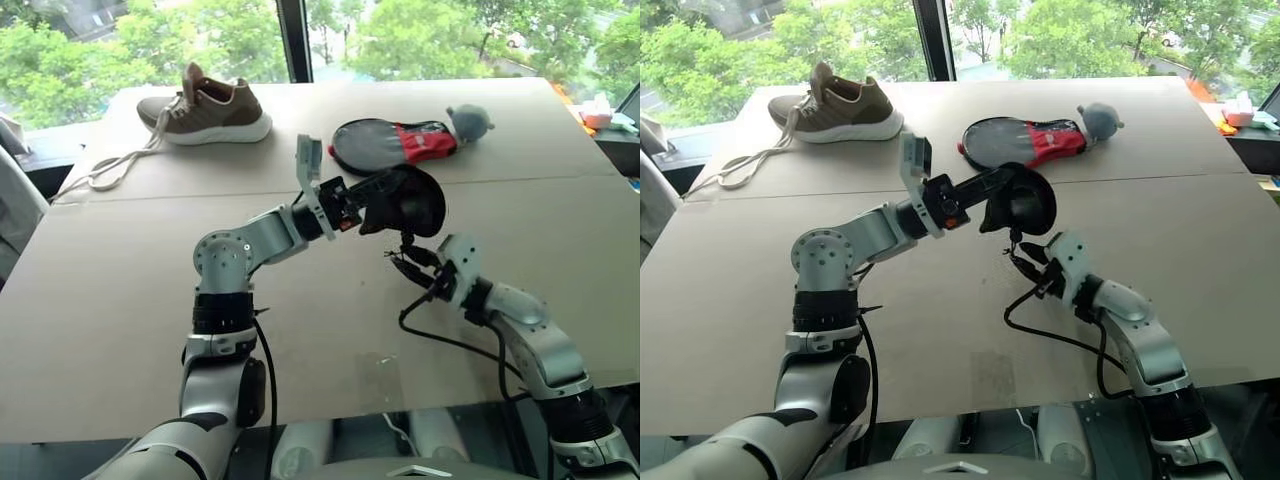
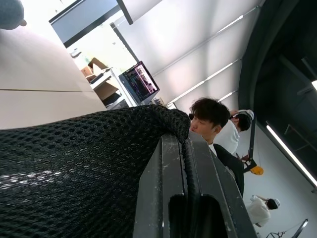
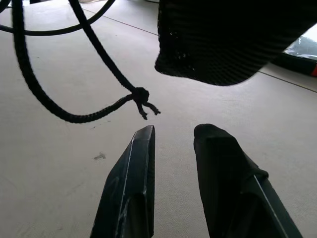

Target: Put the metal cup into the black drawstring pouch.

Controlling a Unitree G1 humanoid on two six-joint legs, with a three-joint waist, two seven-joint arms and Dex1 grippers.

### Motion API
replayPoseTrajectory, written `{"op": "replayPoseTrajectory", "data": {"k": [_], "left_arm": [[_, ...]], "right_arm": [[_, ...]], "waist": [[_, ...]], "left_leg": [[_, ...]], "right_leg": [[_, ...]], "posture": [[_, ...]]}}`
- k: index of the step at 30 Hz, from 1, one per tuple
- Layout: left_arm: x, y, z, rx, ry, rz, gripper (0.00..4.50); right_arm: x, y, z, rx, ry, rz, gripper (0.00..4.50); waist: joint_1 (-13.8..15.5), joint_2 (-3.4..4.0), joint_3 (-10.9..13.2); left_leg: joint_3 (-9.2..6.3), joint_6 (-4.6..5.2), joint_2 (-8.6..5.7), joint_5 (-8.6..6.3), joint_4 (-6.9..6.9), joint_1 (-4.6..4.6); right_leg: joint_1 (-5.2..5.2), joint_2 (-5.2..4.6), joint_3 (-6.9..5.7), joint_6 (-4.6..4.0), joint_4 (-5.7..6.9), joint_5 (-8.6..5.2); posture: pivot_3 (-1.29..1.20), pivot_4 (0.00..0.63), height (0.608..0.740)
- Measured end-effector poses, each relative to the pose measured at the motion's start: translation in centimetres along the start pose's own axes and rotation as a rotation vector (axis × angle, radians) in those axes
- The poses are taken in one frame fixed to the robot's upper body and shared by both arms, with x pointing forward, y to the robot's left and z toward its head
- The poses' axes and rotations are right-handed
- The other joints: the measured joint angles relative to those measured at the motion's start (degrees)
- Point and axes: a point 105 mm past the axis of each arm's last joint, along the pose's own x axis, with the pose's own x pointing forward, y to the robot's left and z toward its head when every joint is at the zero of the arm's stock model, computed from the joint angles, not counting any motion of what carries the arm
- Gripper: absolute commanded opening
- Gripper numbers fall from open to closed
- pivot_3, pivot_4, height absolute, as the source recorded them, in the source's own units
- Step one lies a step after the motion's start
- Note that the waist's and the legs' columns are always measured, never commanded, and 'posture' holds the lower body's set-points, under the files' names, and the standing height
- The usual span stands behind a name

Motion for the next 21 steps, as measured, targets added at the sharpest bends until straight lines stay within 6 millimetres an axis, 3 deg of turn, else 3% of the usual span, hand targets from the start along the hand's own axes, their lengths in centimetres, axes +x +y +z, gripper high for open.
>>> {"op": "replayPoseTrajectory", "data": {"k": [5,21], "left_arm": [[0.0,0.0,0.0,-0.001,0.000,-0.004,0.00],[0.5,0.0,-0.3,-0.008,-0.005,-0.014,0.00]], "right_arm": [[0.1,0.7,1.2,-0.007,-0.044,0.029,1.28],[-0.1,1.9,1.4,-0.083,-0.018,0.139,1.28]], "waist": [[-0.23,0.00,0.00],[-0.46,0.00,0.00]], "left_leg": [[0.01,0.00,0.01,0.00,0.00,0.03],[0.00,0.00,0.01,0.00,0.01,0.06]], "right_leg": [[0.02,0.02,0.00,0.00,0.01,0.00],[0.06,0.03,0.00,0.00,0.02,0.00]], "posture": [[0.00,0.150,0.736],[0.00,0.150,0.736]]}}
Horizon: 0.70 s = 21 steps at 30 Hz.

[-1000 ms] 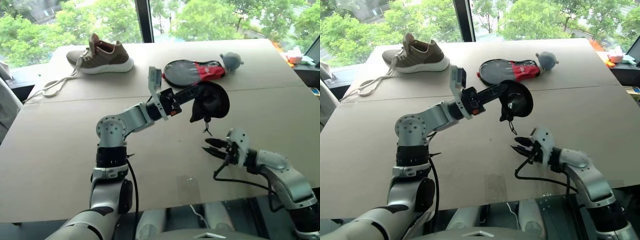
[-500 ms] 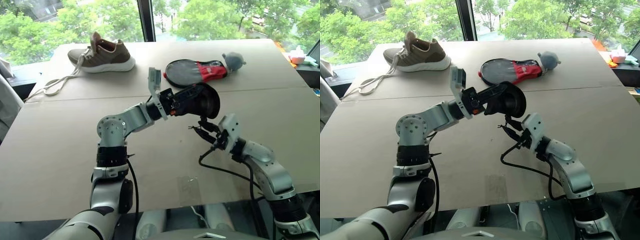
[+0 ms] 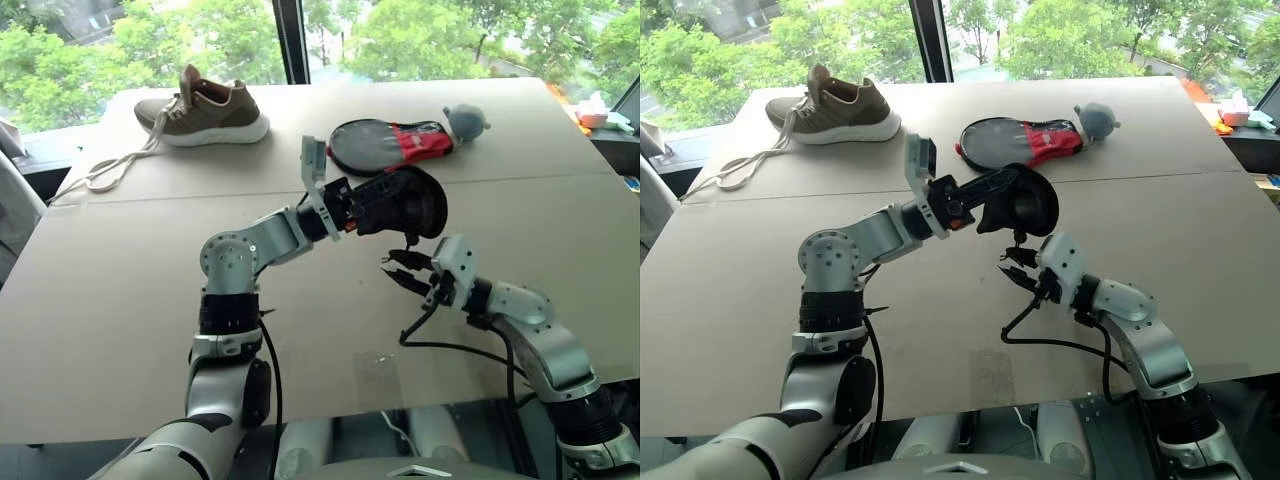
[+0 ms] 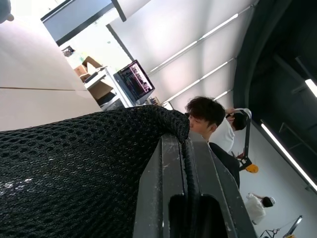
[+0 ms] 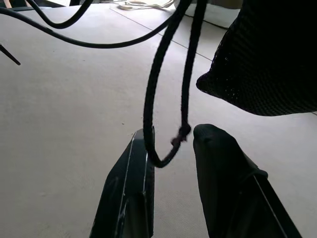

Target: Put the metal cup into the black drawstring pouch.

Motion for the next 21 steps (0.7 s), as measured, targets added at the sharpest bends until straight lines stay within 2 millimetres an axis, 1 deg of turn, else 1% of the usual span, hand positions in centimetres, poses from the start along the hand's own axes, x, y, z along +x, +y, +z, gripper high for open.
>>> {"op": "replayPoseTrajectory", "data": {"k": [6,8,10,18,20,21], "left_arm": [[0.03,0.00,-0.03,-0.002,0.000,-0.001,0.00],[0.03,0.00,-0.03,-0.002,0.000,-0.001,0.00],[0.03,0.00,-0.03,-0.002,-0.001,-0.001,0.00],[-0.12,0.03,0.15,0.001,-0.007,0.002,0.00],[-0.20,-0.10,0.37,-0.002,-0.020,-0.009,0.00],[-0.38,-0.32,0.78,-0.012,-0.046,-0.028,0.28]], "right_arm": [[0.15,0.13,0.14,0.016,-0.013,0.003,1.28],[0.14,0.11,0.10,0.015,-0.010,0.002,0.76],[0.13,0.06,0.07,0.006,-0.006,-0.002,0.02],[0.15,0.00,0.11,0.002,-0.008,-0.009,0.02],[-0.10,-0.28,-0.11,-0.028,0.013,-0.017,0.02],[-0.34,-0.58,-0.24,-0.061,0.031,-0.024,0.00]], "waist": [[0.01,0.00,0.00],[0.01,0.00,0.00],[0.01,0.00,0.00],[0.01,0.00,0.00],[0.05,0.00,0.00],[0.03,0.00,0.00]], "left_leg": [[0.00,0.00,0.00,0.00,0.00,0.00],[0.00,0.00,0.00,0.00,0.00,0.00],[0.00,0.00,0.00,0.00,0.00,0.00],[0.00,0.00,0.00,0.00,0.00,0.00],[0.00,0.00,-0.01,0.00,0.00,0.00],[0.01,0.00,-0.01,0.00,0.01,-0.01]], "right_leg": [[0.00,0.00,0.00,0.00,0.00,0.00],[0.00,0.00,0.00,0.00,0.00,0.00],[0.00,0.00,0.00,0.00,0.00,0.00],[0.00,0.00,0.00,0.00,0.00,0.00],[0.00,-0.01,0.00,0.00,0.00,0.00],[0.00,-0.01,0.01,0.00,0.00,0.00]], "posture": [[0.00,0.150,0.736],[0.00,0.150,0.736],[0.00,0.150,0.736],[0.00,0.150,0.736],[0.00,0.150,0.736],[0.00,0.150,0.736]]}}
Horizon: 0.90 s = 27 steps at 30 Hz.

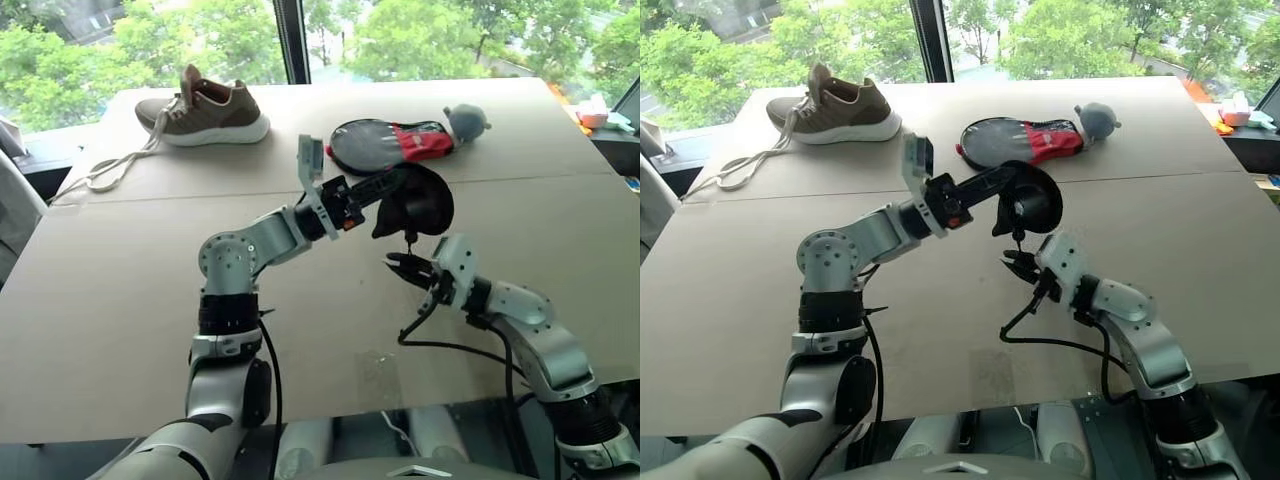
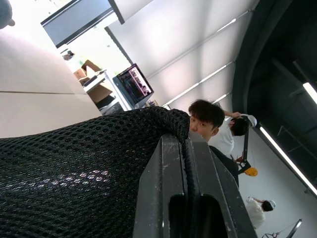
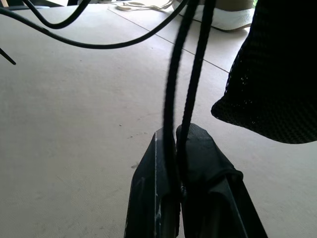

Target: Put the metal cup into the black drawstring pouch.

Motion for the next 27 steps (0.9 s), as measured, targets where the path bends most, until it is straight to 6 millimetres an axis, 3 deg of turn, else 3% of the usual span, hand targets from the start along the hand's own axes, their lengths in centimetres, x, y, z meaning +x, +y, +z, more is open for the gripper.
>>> {"op": "replayPoseTrajectory", "data": {"k": [6,10,14,17,20,27], "left_arm": [[-0.8,-0.5,1.1,0.000,-0.044,-0.025,2.75],[-1.8,0.2,1.2,0.023,-0.023,0.028,2.75],[-2.5,0.1,0.1,0.028,0.033,0.025,2.75],[-2.3,-0.4,-0.6,0.037,0.079,-0.002,2.75],[-2.5,-0.5,-1.9,0.053,0.156,0.001,2.75],[-3.2,0.6,-4.3,0.118,0.289,0.047,2.75]], "right_arm": [[-1.2,-2.7,1.1,-0.225,0.051,-0.063,0.00],[-2.7,-5.9,3.1,-0.513,0.120,-0.129,0.00],[-3.6,-10.4,8.6,-0.877,0.116,-0.278,0.00],[-3.3,-11.4,12.1,-1.050,0.059,-0.339,0.00],[-2.7,-11.6,14.2,-1.166,0.012,-0.365,0.00],[-0.8,-10.8,19.5,-1.206,-0.223,-0.461,0.00]], "waist": [[-0.04,0.00,0.00],[-0.07,0.00,0.00],[-0.19,-0.02,0.02],[-0.15,-0.02,0.02],[-0.15,-0.02,0.02],[-0.21,-0.02,0.02]], "left_leg": [[0.02,0.00,0.00,0.00,0.00,0.00],[0.08,0.00,-0.02,0.00,0.00,0.01],[0.14,0.00,0.01,0.00,-0.02,0.01],[0.12,-0.01,0.04,0.00,-0.02,-0.01],[0.15,0.00,0.02,0.00,-0.03,-0.01],[0.14,-0.01,0.03,0.00,-0.08,-0.04]], "right_leg": [[0.00,0.00,0.00,0.00,0.01,0.00],[0.00,0.00,0.02,0.00,0.00,0.00],[-0.03,0.00,0.05,0.00,0.00,0.00],[-0.04,0.00,0.03,-0.01,-0.01,0.00],[-0.04,-0.02,0.08,-0.01,-0.02,0.00],[-0.12,-0.02,0.09,-0.03,-0.02,0.01]], "posture": [[0.00,0.150,0.736],[0.00,0.150,0.736],[0.00,0.150,0.736],[0.00,0.150,0.736],[0.00,0.150,0.736],[0.00,0.150,0.736]]}}
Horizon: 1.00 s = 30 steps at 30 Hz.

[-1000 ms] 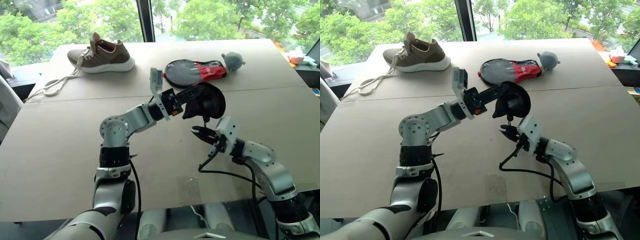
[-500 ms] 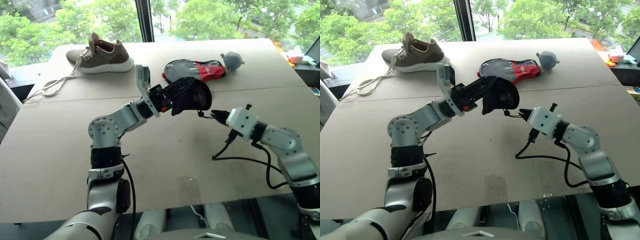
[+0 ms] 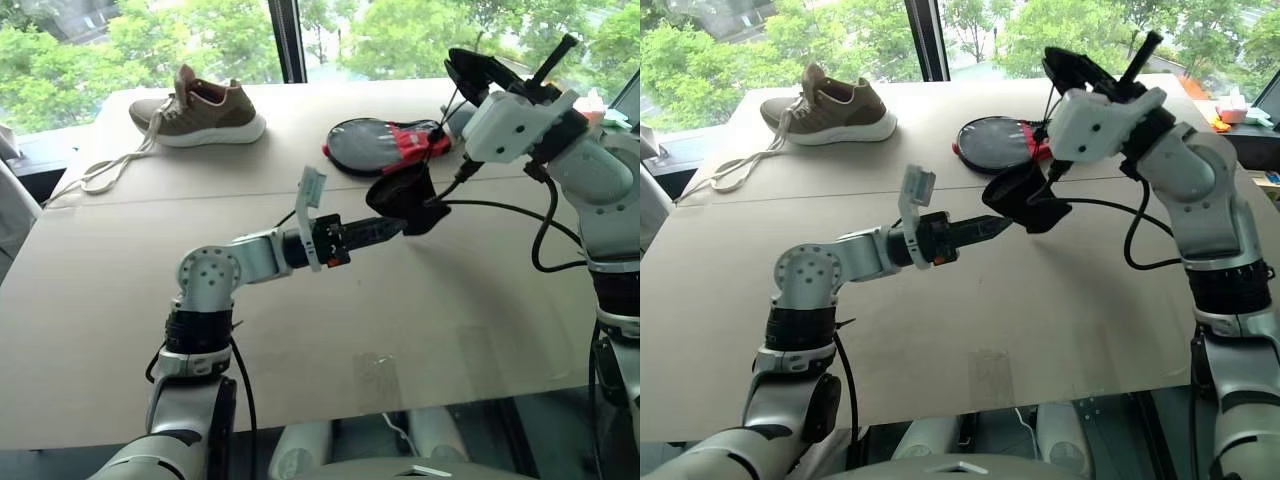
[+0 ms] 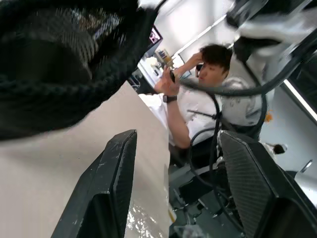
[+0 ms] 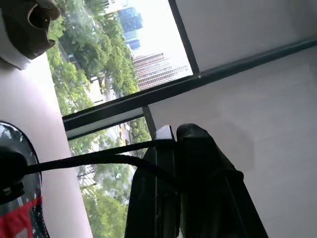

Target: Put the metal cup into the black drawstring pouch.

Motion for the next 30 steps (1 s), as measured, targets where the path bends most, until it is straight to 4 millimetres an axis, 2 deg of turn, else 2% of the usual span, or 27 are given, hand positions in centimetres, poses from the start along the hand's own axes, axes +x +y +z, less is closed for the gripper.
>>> {"op": "replayPoseTrajectory", "data": {"k": [2,5,9,11,13,16,20,22,30], "left_arm": [[-0.3,-0.4,0.4,0.069,-0.017,-0.023,2.75],[-0.7,-1.4,1.7,0.190,-0.066,-0.085,2.75],[-0.6,-1.9,3.1,0.322,-0.107,-0.087,2.75],[-0.2,-2.3,4.8,0.402,-0.159,-0.079,2.75],[0.4,-3.6,7.4,0.483,-0.251,-0.096,2.75],[0.8,-4.6,9.7,0.550,-0.342,-0.088,2.75],[1.5,-3.4,10.5,0.599,-0.364,0.006,2.75],[2.0,-2.9,10.2,0.592,-0.348,0.019,2.75],[2.8,-3.1,9.5,0.583,-0.317,-0.018,2.75]], "right_arm": [[0.2,-0.5,0.2,0.010,-0.009,-0.019,0.00],[0.3,-0.4,0.3,0.025,-0.014,-0.018,0.00],[0.3,-0.2,0.4,0.036,-0.020,-0.004,0.00],[0.3,0.1,0.4,0.047,-0.024,0.010,0.00],[0.4,0.6,0.6,0.060,-0.032,0.027,0.00],[0.5,1.2,0.7,0.079,-0.040,0.052,0.00],[0.6,2.0,1.3,0.104,-0.061,0.078,0.00],[0.8,2.2,1.9,0.110,-0.083,0.083,0.00],[1.1,2.8,3.2,0.152,-0.117,0.107,0.00]], "waist": [[0.16,0.00,0.00],[0.20,0.00,0.00],[0.12,0.01,0.00],[0.22,0.00,0.00],[0.21,0.00,0.00],[0.08,0.00,0.00],[-0.07,0.00,0.00],[-0.07,0.00,0.01],[-0.05,0.00,0.01]], "left_leg": [[-0.04,0.00,-0.01,0.00,0.00,-0.03],[-0.02,0.01,-0.03,0.00,0.00,-0.05],[-0.02,0.01,-0.03,0.00,0.00,-0.04],[-0.04,0.01,-0.03,0.00,0.01,-0.06],[-0.03,0.01,-0.04,0.00,0.02,-0.06],[-0.03,0.01,-0.04,0.00,0.01,-0.05],[-0.01,0.02,-0.04,0.00,-0.02,-0.03],[-0.02,0.02,-0.04,0.00,-0.02,-0.05],[-0.05,0.02,-0.04,0.00,-0.01,-0.05]], "right_leg": [[0.00,-0.02,-0.04,0.00,-0.02,0.00],[0.00,-0.07,-0.05,0.00,-0.03,0.00],[0.00,-0.07,-0.07,0.00,-0.03,0.00],[0.00,-0.07,-0.09,0.00,-0.03,0.00],[0.00,-0.09,-0.09,0.01,-0.04,0.00],[0.00,-0.08,-0.09,0.01,-0.04,0.01],[-0.01,-0.06,-0.07,0.01,-0.04,0.01],[-0.02,-0.05,-0.08,0.01,-0.03,0.01],[-0.02,-0.05,-0.10,0.01,0.00,0.01]], "posture": [[0.00,0.150,0.736],[0.00,0.150,0.736],[0.00,0.150,0.736],[0.00,0.150,0.736],[0.00,0.150,0.736],[0.00,0.150,0.736],[0.00,0.150,0.736],[0.00,0.150,0.736],[0.00,0.150,0.736]]}}
